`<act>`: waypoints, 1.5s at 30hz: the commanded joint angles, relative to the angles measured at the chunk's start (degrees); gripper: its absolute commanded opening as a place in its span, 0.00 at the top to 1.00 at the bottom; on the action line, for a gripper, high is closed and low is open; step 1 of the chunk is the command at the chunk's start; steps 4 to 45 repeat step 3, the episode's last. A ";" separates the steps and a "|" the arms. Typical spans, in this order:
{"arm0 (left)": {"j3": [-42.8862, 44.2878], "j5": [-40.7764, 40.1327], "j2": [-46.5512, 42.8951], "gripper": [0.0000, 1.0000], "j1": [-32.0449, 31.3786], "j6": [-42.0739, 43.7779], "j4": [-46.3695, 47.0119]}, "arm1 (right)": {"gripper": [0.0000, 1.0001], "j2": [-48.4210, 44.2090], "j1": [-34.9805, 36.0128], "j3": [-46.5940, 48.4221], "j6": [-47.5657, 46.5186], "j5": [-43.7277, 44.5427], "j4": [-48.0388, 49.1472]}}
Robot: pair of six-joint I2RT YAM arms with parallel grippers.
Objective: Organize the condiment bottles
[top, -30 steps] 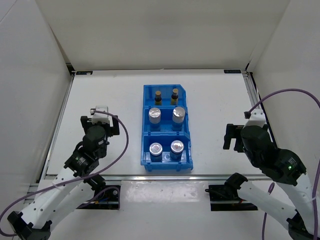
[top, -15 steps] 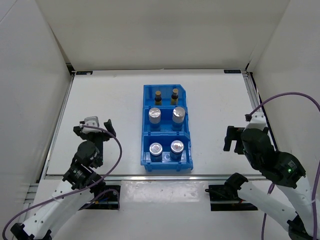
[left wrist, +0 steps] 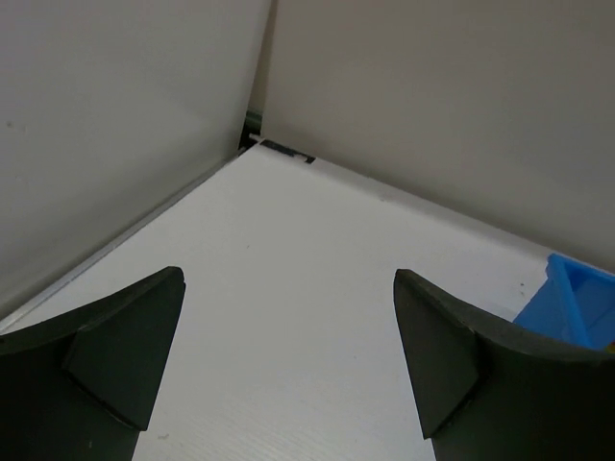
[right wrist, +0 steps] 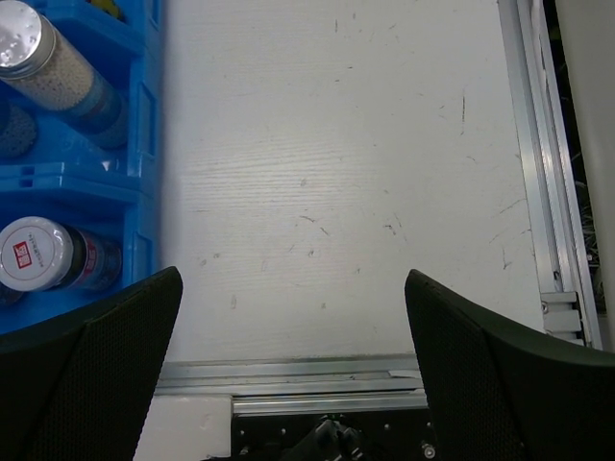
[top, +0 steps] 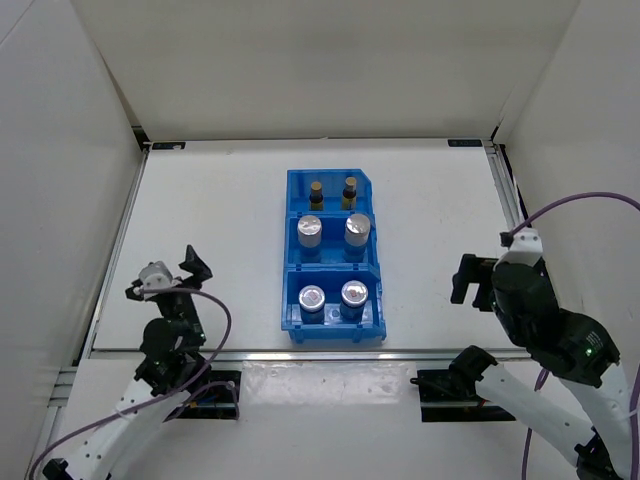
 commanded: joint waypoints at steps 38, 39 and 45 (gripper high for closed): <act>-0.24 10.97 -4.48 0.00 0.04 12.34 3.08 | 0.00 3.16 -0.27 0.09 0.34 1.46 1.60; -0.24 10.97 -4.48 0.00 0.04 12.34 3.08 | 0.00 3.16 -0.27 0.09 0.34 1.46 1.60; -0.24 10.97 -4.48 0.00 0.04 12.34 3.08 | 0.00 3.16 -0.27 0.09 0.34 1.46 1.60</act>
